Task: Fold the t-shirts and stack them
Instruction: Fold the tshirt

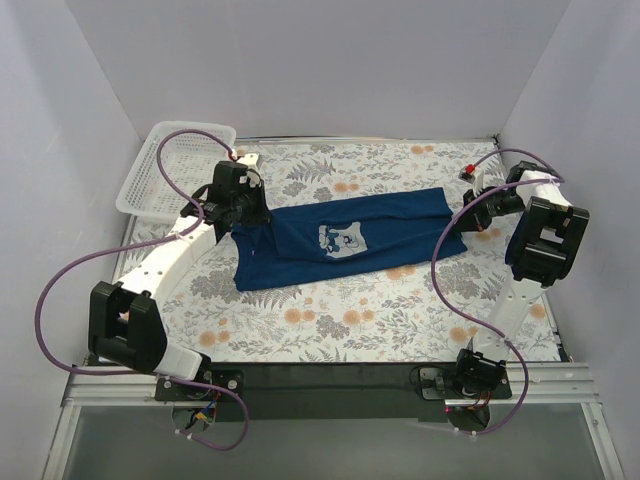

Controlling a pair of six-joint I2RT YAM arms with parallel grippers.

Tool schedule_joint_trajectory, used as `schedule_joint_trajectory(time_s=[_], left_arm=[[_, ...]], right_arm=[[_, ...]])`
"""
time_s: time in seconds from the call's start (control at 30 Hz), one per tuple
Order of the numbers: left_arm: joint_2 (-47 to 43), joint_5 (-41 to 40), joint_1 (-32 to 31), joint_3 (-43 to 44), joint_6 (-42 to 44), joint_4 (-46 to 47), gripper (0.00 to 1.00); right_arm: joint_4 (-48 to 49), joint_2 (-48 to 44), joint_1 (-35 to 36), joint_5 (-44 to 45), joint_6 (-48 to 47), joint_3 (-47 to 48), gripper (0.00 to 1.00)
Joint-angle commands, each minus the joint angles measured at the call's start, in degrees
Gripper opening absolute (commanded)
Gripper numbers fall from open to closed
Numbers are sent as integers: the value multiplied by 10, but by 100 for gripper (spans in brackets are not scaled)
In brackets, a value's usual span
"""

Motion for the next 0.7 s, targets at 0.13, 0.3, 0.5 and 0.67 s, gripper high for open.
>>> schedule_joint_trajectory(time_s=[0.13, 0.3, 0.5, 0.67], left_arm=[[10, -17, 10, 22, 8, 21, 0], [22, -19, 13, 23, 7, 26, 0], [20, -27, 16, 24, 4, 36, 0], [21, -26, 16, 26, 4, 40, 0]], right_arm=[[31, -10, -2, 7, 30, -3, 1], [35, -8, -1, 7, 35, -3, 1], [37, -10, 0, 1, 39, -2, 1], [32, -22, 7, 5, 21, -20, 1]])
